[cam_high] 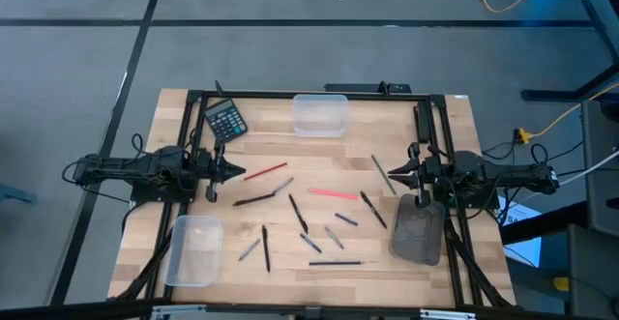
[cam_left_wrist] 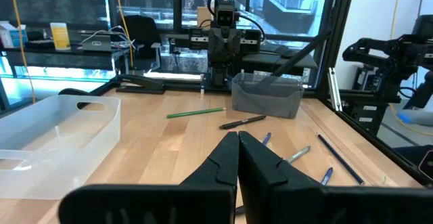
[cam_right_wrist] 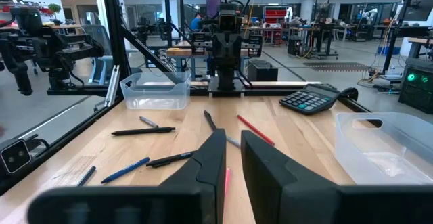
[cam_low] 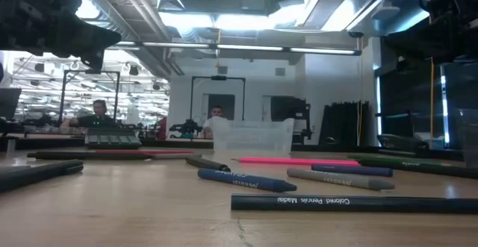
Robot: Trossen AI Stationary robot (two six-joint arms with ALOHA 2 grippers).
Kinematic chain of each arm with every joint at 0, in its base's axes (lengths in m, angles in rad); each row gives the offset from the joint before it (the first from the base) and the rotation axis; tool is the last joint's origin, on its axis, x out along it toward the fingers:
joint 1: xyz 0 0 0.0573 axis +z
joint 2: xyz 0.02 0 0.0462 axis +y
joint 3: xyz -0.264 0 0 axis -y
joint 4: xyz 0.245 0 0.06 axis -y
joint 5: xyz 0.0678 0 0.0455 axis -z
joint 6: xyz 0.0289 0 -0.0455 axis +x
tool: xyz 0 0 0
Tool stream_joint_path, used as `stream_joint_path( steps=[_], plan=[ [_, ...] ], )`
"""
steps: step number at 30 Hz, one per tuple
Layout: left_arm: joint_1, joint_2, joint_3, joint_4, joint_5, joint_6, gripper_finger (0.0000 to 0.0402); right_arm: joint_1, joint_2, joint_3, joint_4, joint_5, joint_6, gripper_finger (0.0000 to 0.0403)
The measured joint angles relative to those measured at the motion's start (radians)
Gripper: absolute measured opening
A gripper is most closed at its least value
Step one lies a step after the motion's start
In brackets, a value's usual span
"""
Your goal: Sort crayons/erasers/pens/pencils in bins
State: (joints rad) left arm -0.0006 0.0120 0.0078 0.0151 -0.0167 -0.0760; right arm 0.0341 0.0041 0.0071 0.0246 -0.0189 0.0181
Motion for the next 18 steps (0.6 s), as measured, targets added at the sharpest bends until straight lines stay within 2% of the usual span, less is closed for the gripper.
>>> stream_joint_path(
  steps=[10, 15, 18],
  plan=[
    [0.000, 0.000, 0.000, -0.001, 0.000, 0.000, 0.0000, 0.000, 0.000, 0.000, 0.000, 0.000, -0.004, 0.0052],
    [0.000, 0.000, 0.000, -0.002, 0.001, 0.009, 0.0000, 0.000, 0.000, 0.000, 0.002, 0.001, -0.122, 0.0052],
    [0.000, 0.000, 0.000, -0.003, 0.001, 0.084, 0.0000, 0.000, 0.000, 0.000, 0.002, 0.001, -0.199, 0.0052]
  ],
)
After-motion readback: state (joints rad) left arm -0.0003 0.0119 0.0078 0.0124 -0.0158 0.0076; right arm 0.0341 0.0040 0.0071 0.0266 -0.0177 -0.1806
